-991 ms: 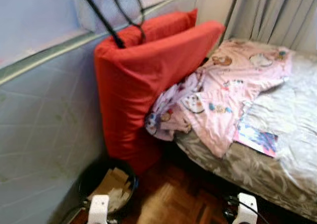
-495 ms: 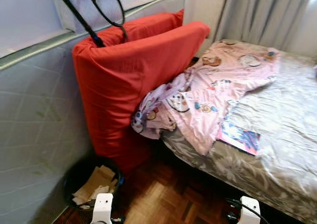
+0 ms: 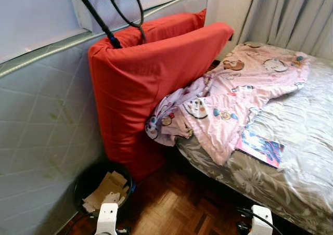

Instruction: Clean up the room

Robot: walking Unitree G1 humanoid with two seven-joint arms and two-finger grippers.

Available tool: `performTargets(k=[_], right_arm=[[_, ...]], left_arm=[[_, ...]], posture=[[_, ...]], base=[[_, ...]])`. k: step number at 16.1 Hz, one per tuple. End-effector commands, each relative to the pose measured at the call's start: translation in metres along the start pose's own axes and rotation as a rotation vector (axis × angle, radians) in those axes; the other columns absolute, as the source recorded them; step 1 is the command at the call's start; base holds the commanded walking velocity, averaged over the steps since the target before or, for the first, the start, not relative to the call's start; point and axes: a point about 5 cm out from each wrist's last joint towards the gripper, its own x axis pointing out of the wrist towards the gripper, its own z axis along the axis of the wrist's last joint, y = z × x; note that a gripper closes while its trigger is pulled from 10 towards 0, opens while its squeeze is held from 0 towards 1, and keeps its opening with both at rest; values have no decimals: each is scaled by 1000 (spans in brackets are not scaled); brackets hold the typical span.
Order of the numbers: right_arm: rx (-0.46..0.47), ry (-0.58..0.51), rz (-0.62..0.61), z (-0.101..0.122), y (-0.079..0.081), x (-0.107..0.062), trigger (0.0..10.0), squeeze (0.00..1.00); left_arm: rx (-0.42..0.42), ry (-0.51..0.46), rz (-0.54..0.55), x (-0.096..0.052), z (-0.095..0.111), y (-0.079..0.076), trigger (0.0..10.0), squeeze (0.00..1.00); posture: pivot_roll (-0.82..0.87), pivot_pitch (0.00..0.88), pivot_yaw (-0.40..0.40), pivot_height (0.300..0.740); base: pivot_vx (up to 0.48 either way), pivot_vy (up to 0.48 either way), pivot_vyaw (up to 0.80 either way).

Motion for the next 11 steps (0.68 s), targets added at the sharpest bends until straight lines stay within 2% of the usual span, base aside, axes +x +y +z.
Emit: performTargets(k=[1, 7, 11], right_arm=[[1, 20, -7, -3, -2, -1, 10000, 0], [-7, 22, -8, -3, -2, 0, 10000, 0], [-4, 14, -10, -2, -2, 0, 10000, 0]], left_arm=[[15, -8, -1, 0, 2, 0, 10000, 0], [7, -5, 5, 0, 2, 1, 10000, 0], [1, -5, 5, 0, 1, 1, 10000, 0]], posture=[[-70, 0, -20, 740], [-69, 0, -20, 740], [-68, 0, -20, 740]], base=[[0, -424, -744], [0, 0, -680], [0, 0, 0]])
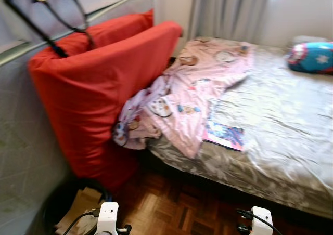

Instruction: Clean up the room

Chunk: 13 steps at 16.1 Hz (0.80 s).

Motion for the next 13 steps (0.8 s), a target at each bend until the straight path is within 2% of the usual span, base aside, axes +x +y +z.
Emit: performTargets(k=[1, 3, 4, 6, 12, 13], right_arm=[[0, -7, -3, 1, 0, 0, 10000, 0], [3, -8, -3, 1, 0, 0, 10000, 0], [6, -3, -4, 1, 0, 0, 10000, 0], [-3, 3, -2, 1, 0, 0, 10000, 0], [-5, 5, -2, 1, 0, 0, 10000, 0], [-6, -1, -4, 1, 0, 0, 10000, 0]], left_arm=[[3, 8, 7, -1, -3, 2, 10000, 0], [12, 4, 7, -1, -2, 2, 10000, 0], [11, 0, 1, -1, -2, 2, 10000, 0], [10, 0, 2, -1, -2, 2, 10000, 0], [-9, 3, 9, -1, -3, 2, 10000, 0], [-10, 3, 9, -1, -3, 2, 10000, 0]], posture=[[-68, 0, -20, 740], [-68, 0, -20, 740], [-70, 0, -20, 740], [-70, 0, -20, 740], [-69, 0, -20, 740], [-68, 0, -20, 740]], base=[[0, 0, 0], [0, 0, 0], [0, -382, 0], [0, -398, -675], [0, 0, -767], [0, 0, 0]])
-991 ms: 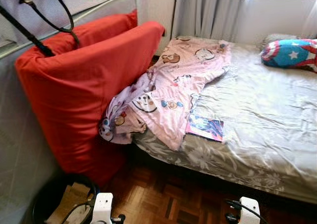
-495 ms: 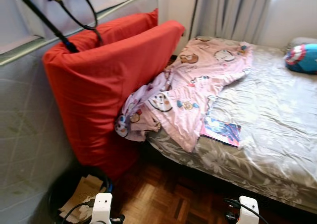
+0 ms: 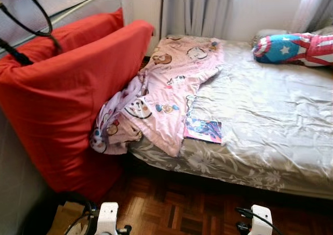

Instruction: Clean up the room

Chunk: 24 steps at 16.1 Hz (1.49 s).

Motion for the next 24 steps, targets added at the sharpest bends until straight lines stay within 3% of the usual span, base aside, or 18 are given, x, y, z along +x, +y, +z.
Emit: performTargets(k=[1, 9, 20, 24], right_arm=[[-3, -2, -2, 0, 0, 0, 10000, 0], [17, -13, -8, 0, 0, 0, 10000, 0], [8, -17, -13, 1, 0, 0, 10000, 0], [7, -9, -13, 0, 0, 0, 10000, 0]], left_arm=[[-5, 10, 13, -1, -5, 3, 10000, 0], [-21, 10, 14, -1, -5, 3, 10000, 0], [-25, 7, 16, -1, -5, 3, 10000, 0], [-26, 7, 16, -1, -5, 3, 10000, 0]], posture=[[-69, 0, -20, 740], [-69, 0, -21, 740], [-68, 0, -21, 740], [-69, 0, -21, 740]], base=[[0, 0, 0], [0, 0, 0], [288, 0, -140], [335, 0, -697]])
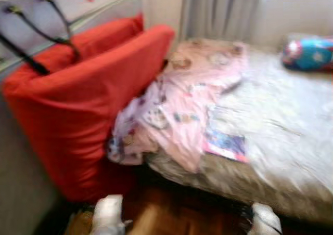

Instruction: Clean up the room

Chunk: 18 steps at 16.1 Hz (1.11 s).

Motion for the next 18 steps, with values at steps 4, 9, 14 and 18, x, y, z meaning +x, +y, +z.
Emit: performTargets(k=[4, 9, 14, 18], right_arm=[[-6, -65, 48, 20, 19, 5, 10000, 0], [-3, -70, 49, 20, 20, 5, 10000, 0], [-3, -61, 50, 19, 20, 5, 10000, 0], [-13, -67, 50, 19, 19, 4, 10000, 0]], left_arm=[[3, 52, 54, -5, -17, 21, 10000, 0], [2, 51, 52, -5, -16, 21, 10000, 0], [1, 50, 52, -5, -16, 21, 10000, 0], [0, 52, 50, -5, -17, 20, 10000, 0]], posture=[[-70, 0, -20, 740], [-69, 0, -20, 740], [-69, 0, -19, 740], [-77, 0, -21, 740]], base=[[344, 0, 0], [345, 0, 0], [347, 0, -465], [347, 0, -128]])
